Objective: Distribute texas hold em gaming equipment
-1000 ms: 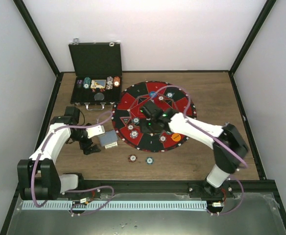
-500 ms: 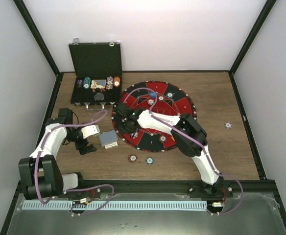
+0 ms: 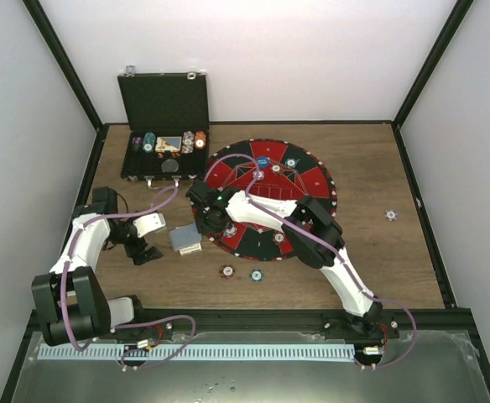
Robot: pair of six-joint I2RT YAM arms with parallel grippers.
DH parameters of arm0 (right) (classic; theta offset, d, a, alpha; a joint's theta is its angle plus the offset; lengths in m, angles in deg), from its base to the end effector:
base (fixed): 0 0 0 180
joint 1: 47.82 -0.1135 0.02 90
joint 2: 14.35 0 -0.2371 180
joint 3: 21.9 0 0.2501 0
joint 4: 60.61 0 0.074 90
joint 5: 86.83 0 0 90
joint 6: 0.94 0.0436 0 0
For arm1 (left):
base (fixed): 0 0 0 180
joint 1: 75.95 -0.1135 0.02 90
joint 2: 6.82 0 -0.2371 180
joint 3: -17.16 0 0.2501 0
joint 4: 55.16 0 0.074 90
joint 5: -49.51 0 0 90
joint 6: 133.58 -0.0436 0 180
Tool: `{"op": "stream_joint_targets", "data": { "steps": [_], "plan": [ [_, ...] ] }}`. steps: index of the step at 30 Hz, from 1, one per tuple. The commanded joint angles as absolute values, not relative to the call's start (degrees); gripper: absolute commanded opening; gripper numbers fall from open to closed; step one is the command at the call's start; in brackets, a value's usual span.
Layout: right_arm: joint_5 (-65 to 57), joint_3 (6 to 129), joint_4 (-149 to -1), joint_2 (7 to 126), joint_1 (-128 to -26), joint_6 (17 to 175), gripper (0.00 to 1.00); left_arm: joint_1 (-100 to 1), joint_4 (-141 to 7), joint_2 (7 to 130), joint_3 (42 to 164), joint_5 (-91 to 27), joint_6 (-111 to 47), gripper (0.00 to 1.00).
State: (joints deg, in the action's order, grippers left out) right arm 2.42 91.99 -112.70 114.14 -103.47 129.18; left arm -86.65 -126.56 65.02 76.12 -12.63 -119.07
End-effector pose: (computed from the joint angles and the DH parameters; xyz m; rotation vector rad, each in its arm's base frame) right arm 0.2569 0.3769 0.1280 -0.3881 2.8178 0.4477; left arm 0.2014 0.0173 0.1711 1.4804 2.2705 -0.3984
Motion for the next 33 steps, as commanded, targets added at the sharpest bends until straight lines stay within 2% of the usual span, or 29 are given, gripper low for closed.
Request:
{"op": "stream_joint_targets", "data": {
  "steps": [1,25,27,33],
  "plan": [
    [3.08,95.3,-114.4,116.26,-104.65,129.76,0.27,-88.75,-127.17,64.81,75.87,-9.52,-122.41,1.0],
    [2.71,99.74,-117.72,117.25,-106.25,130.51,0.27,-88.71,-123.26,61.53,71.52,-8.42,-125.23,1.0],
    [2.11,98.6,-117.22,114.68,-105.58,130.63,0.34,-88.01,-122.13,61.94,71.17,-8.49,-124.62,1.0],
    [1.58,92.78,-115.4,106.79,-103.23,130.37,0.61,-84.18,-118.59,64.29,71.44,-10.49,-121.85,1.0]
  ]
}}
